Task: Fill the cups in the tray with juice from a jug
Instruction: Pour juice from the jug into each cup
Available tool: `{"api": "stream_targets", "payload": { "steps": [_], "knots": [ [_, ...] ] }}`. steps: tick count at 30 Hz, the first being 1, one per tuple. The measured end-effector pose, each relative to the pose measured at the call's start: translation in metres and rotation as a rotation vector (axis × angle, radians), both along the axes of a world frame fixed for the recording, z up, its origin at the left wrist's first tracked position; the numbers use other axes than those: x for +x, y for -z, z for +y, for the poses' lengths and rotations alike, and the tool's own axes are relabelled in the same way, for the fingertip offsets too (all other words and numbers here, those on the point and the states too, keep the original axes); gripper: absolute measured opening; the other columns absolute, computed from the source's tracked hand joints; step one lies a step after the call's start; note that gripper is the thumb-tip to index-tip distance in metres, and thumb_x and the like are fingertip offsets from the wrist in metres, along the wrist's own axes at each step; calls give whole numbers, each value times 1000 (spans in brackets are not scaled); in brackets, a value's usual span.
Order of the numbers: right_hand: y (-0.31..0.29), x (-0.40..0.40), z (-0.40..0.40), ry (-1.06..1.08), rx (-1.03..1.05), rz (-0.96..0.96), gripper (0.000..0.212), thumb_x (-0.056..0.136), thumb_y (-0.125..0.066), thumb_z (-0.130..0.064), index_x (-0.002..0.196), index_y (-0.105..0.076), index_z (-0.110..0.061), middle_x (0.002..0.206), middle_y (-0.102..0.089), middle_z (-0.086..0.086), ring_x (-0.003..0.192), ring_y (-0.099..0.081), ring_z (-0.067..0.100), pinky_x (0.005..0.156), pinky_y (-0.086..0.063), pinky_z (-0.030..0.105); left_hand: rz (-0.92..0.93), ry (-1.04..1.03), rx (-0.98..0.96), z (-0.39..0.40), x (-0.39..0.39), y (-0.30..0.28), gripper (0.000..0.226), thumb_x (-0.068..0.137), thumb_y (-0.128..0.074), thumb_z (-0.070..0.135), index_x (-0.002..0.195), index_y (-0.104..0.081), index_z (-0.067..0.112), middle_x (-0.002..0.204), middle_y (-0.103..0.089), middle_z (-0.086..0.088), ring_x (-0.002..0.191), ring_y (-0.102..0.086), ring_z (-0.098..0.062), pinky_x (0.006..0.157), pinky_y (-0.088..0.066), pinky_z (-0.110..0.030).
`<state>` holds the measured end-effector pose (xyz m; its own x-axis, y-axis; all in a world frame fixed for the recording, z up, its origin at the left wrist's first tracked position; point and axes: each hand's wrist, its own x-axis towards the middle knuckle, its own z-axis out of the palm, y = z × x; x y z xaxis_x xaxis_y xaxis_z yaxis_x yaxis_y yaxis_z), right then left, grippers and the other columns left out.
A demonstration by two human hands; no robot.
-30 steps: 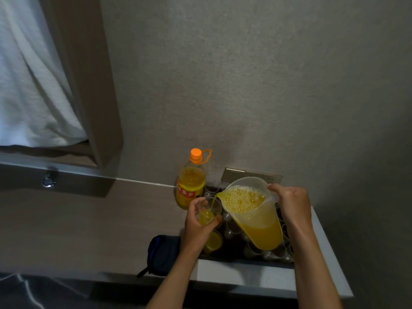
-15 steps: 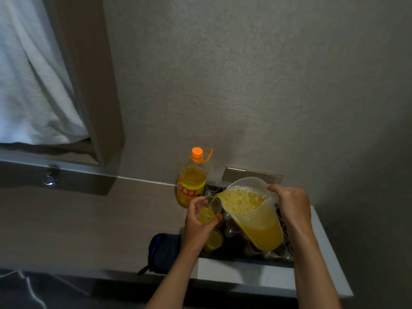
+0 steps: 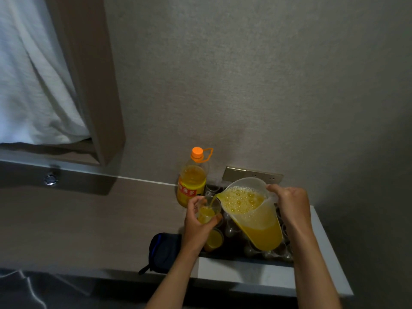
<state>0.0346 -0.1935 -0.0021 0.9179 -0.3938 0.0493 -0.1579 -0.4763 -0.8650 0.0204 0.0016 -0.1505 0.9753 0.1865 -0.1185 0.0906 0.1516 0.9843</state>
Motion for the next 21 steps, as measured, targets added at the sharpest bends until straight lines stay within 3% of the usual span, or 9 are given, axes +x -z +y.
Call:
{"api": "stream_targets", "payload": {
  "steps": [6,12,15,21],
  "knots": [
    [-4,-3,0,15,-16,17,45,85,-74,-40,44,-63,-28,51,-57,3,58,-55,27,74,-54,56,-19,-8,15,0,-3,-2,68,72,-91,19,124,-52,38,116,-64,28,106,-61,9,94,-53,-34],
    [-3,-4,-1,11,-3,-6,49,87,-75,-36,41,-62,-25,41,-49,-6,54,-47,24,65,-41,43,-12,3,12,1,-5,-1,67,72,-92,22,122,-53,44,116,-65,25,106,-63,4,96,-55,-41],
    [-4,-5,-1,23,-4,-12,54,87,-76,-34,41,-56,-15,41,-48,-6,53,-47,24,65,-41,43,-1,3,20,1,-6,-1,66,73,-91,20,121,-53,44,116,-64,26,106,-62,5,97,-55,-44],
    [-3,-7,-1,18,-6,-19,50,88,-75,-35,46,-57,-16,45,-49,-2,54,-48,24,65,-43,43,-6,2,24,1,-7,-1,66,73,-90,19,122,-53,44,116,-64,25,107,-62,2,97,-55,-44]
  ]
}}
